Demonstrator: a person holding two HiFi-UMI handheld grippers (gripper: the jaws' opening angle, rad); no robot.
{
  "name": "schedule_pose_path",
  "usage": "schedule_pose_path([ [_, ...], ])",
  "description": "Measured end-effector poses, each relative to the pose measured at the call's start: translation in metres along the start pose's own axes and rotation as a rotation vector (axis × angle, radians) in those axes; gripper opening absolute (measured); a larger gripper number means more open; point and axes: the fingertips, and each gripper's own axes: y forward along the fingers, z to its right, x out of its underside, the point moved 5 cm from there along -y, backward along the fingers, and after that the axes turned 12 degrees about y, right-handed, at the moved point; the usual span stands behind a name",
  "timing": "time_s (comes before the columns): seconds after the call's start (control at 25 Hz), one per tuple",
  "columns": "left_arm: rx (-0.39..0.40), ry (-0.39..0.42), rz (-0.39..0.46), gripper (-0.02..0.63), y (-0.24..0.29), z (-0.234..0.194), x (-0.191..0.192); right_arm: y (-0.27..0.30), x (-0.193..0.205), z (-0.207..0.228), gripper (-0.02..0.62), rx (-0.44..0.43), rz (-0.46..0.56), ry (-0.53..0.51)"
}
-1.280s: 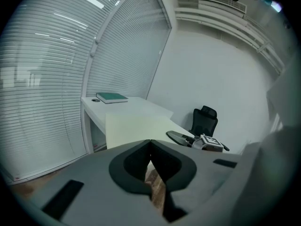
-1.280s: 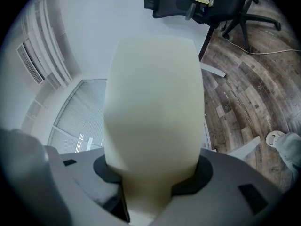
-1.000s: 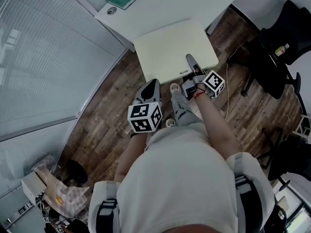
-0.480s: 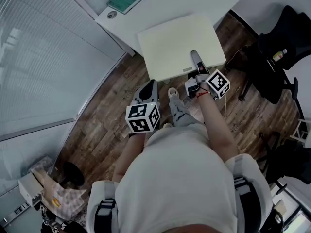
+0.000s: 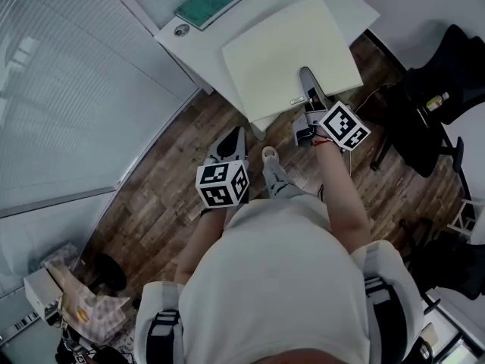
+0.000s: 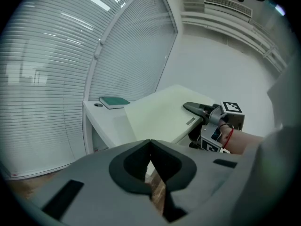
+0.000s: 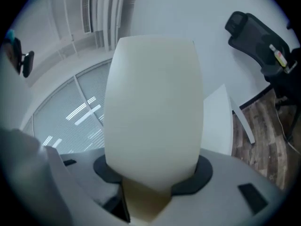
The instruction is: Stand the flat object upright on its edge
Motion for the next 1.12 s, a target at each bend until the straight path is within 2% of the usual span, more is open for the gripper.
schedule_pose_path([
  [0.32, -0.051, -0.036, 0.017, 0.020, 0.016, -0.013, -0.016, 0.039, -0.012, -0.037, 0.254, 0.035, -0.043, -0.336],
  [0.76, -0.114, -0.076, 0.024, 0.020, 0.032, -0.033, -0.029, 0.084, -0.015, -0.071, 0.255, 0.034, -0.062, -0.626],
  [1.12, -0.146, -0.080, 0.021, 0.020, 0.045, -0.043, -0.037, 0.116, -0.003, -0.076, 0.255, 0.035, -0.097, -0.805],
])
